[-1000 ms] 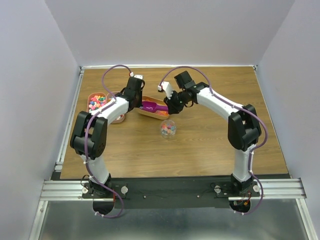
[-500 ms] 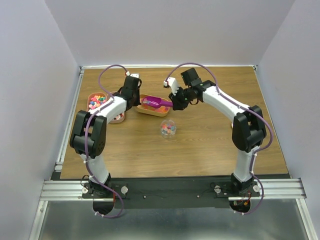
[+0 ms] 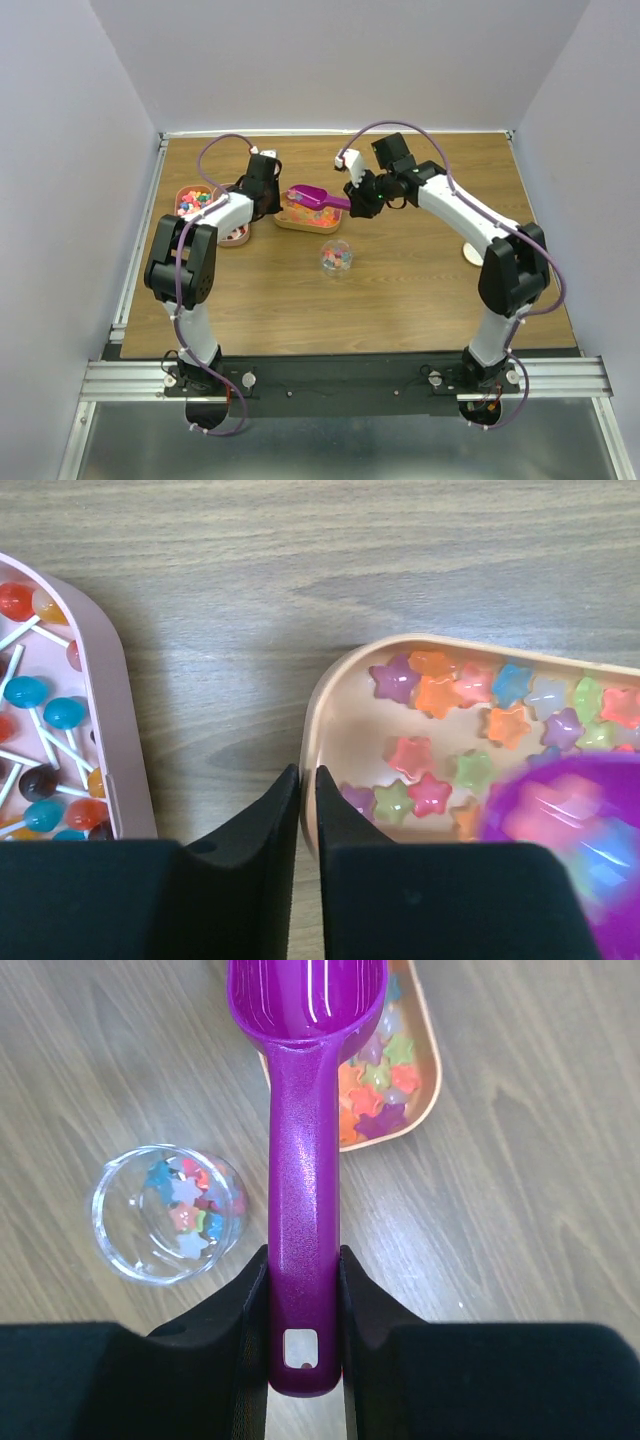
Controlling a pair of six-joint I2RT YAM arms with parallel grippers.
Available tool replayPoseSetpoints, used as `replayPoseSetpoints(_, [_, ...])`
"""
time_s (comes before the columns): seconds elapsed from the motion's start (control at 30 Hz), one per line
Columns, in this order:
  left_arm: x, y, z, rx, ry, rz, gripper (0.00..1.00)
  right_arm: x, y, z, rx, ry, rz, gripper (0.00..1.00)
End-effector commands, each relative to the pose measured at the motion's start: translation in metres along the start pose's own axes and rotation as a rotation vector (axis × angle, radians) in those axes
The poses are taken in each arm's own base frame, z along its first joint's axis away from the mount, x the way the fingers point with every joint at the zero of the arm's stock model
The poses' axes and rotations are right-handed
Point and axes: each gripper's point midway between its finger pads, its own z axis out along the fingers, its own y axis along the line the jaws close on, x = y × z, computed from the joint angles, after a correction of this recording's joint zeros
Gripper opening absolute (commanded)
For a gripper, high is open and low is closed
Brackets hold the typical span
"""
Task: Pack the candies
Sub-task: Scoop the fake candies from the storage box, then place the fake candies in the packing bottle.
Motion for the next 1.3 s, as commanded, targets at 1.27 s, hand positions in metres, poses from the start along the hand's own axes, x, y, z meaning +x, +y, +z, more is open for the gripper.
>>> replayPoseSetpoints(1.27, [-0.145, 0.082, -0.208, -0.191, -0.691, -0.121, 0.66, 0.071, 0.141, -0.117, 0.045, 0.082, 0.51, 0.01])
